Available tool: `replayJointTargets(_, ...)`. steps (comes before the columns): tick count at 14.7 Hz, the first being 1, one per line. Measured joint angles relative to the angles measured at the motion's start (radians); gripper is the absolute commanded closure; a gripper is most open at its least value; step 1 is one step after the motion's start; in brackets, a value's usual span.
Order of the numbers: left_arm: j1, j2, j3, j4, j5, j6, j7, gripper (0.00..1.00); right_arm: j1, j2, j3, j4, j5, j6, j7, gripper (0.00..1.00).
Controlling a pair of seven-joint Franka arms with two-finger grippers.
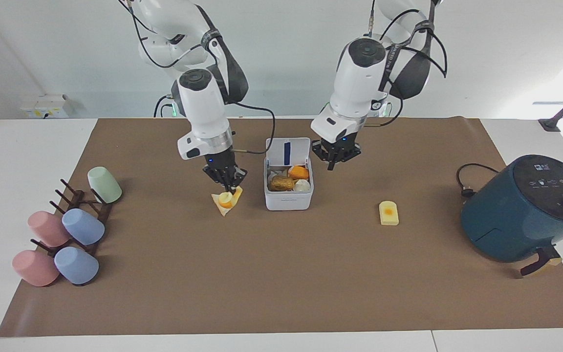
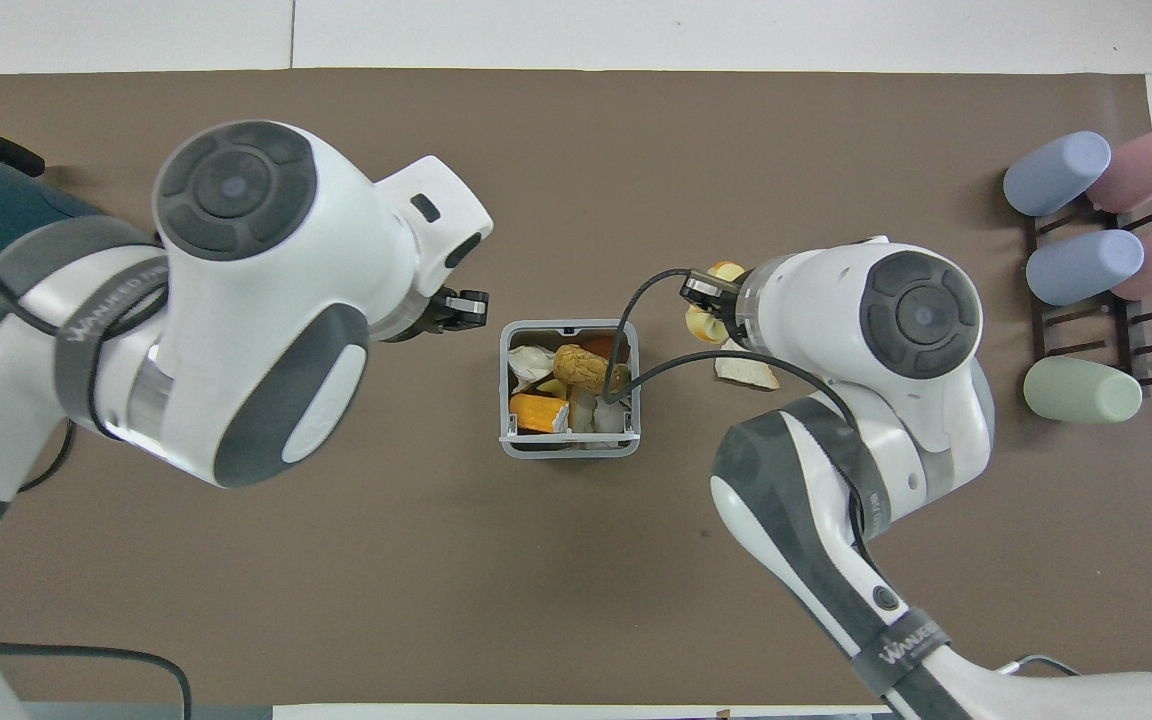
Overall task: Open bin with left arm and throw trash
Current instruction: 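Carry the yellow block over the bin with the right gripper, then drop the block into the bin while the left gripper grasps the spotted sponge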
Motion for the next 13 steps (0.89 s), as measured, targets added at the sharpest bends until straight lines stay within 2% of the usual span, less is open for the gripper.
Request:
replayJointTargets(1, 0.045, -0.009, 0.003, -0.005, 0.0, -0.015, 0.068, 0.82, 0.01, 0.008, 0.02, 0.004, 0.0, 0.039, 0.053, 1.0)
replayJointTargets(2, 0.093, -0.014, 0.005, -0.017, 0.0, -0.018, 0.136, 0.4, 0.022, 0.016, 0.033, 0.007, 0.004, 0.07, 0.099, 1.0)
replayJointTargets(3, 0.142, -0.017, 0.007, -0.039, 0.0, -0.015, 0.209, 0.25, 0.039, 0.023, 0.039, 0.016, 0.017, 0.088, 0.13, 1.0)
replayJointTargets(4, 0.188, -0.019, 0.009, -0.074, -0.001, 0.005, 0.278, 0.03, 0.06, 0.031, 0.041, 0.033, 0.034, 0.092, 0.144, 1.0)
replayJointTargets(6, 0.253, -0.018, 0.01, -0.173, -0.001, 0.115, 0.365, 0.0, 0.102, 0.043, 0.043, 0.068, 0.051, 0.092, 0.158, 1.0)
replayJointTargets(9, 0.286, -0.005, 0.009, -0.323, -0.001, 0.318, 0.388, 0.0, 0.166, 0.047, 0.044, 0.083, 0.056, 0.082, 0.166, 1.0)
replayJointTargets(13, 0.291, 0.044, 0.009, -0.371, -0.001, 0.423, 0.396, 0.0, 0.2, 0.047, 0.044, 0.084, 0.056, 0.022, 0.169, 1.0)
